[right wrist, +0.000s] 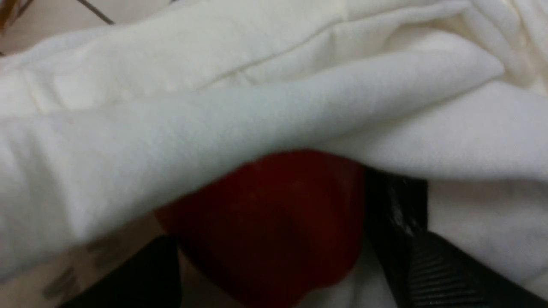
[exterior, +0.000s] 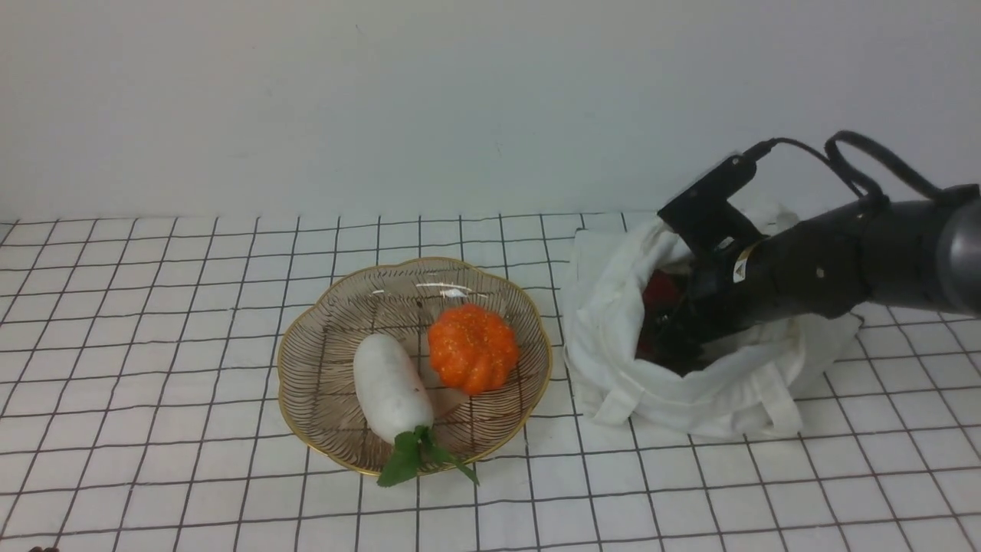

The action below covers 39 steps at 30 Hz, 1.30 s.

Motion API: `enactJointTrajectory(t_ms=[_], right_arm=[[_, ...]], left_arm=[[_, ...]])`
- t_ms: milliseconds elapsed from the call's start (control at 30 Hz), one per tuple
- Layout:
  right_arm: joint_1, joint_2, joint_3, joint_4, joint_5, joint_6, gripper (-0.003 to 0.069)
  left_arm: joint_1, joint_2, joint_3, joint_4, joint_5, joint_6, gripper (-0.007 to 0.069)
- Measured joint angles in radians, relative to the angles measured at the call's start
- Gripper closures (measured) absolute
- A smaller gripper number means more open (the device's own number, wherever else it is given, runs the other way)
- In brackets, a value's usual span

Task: Take vegetables from bag on white checkered tablecloth place on plate.
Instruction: 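Reach for the red bell pepper in the white bag with the right gripper, then place the red bell pepper on the plate with the right gripper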

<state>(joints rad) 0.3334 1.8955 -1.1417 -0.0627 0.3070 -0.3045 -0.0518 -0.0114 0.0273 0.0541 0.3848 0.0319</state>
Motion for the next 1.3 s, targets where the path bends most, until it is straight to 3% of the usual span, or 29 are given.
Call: enactJointTrajectory(t_ms=[200, 567, 800, 967, 1300], right_arm=[[0.05, 0.007, -0.002, 0.0, -0.108, 0.002, -0.0032], [0.051, 0.089, -0.01, -0.004, -0.227, 0.003, -0.0033], [0.051, 0.106, -0.016, -0.004, -0.257, 0.003, 0.0046], [0.051, 0.071, -0.016, -0.045, -0.165, 0.003, 0.0046], [0.051, -0.165, -0.012, -0.071, 0.249, 0.099, 0.0046]], left_arm=[[0.0, 0.0, 0.0, 0.0, 0.0, 0.0, 0.0633], [0.0, 0.0, 0.0, 0.0, 0.0, 0.0, 0.0633], [0.0, 0.0, 0.0, 0.0, 0.0, 0.0, 0.0633], [0.0, 0.0, 0.0, 0.0, 0.0, 0.0, 0.0633], [0.0, 0.0, 0.0, 0.0, 0.0, 0.0, 0.0633]])
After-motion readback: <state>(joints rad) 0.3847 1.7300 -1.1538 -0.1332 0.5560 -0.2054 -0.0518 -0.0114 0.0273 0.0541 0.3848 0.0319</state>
